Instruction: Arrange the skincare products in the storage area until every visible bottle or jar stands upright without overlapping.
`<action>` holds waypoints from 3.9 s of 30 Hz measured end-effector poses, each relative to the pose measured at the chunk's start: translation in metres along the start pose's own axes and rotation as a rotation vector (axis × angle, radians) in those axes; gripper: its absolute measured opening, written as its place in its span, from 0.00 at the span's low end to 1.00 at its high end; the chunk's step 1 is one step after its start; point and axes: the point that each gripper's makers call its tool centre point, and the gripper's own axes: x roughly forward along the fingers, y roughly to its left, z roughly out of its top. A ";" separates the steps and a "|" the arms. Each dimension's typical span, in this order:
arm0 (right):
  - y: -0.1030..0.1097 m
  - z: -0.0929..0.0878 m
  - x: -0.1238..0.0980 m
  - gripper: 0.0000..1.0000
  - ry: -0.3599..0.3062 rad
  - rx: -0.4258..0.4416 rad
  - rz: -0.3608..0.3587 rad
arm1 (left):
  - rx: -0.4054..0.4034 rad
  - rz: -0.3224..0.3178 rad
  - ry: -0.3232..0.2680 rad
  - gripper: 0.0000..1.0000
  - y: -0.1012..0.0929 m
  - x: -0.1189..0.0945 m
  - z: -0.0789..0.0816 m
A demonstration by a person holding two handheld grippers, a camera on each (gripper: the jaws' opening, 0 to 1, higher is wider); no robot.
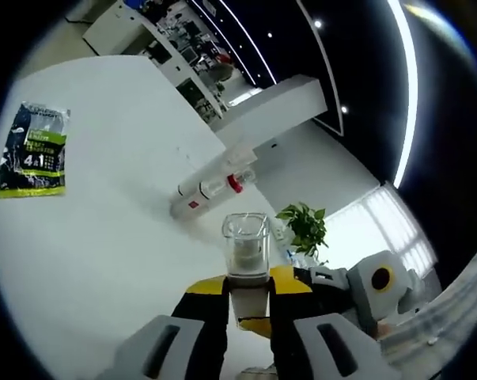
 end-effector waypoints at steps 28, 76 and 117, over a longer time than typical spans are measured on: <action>0.034 0.012 -0.031 0.20 -0.163 0.629 0.492 | 0.288 -0.340 0.316 0.20 -0.045 -0.016 -0.022; 0.002 -0.003 -0.035 0.32 -0.102 0.443 0.137 | 0.547 0.016 0.320 0.20 -0.006 -0.005 -0.013; -0.020 0.006 -0.037 0.19 -0.196 0.400 0.113 | 0.775 0.104 0.497 0.23 0.007 0.008 -0.044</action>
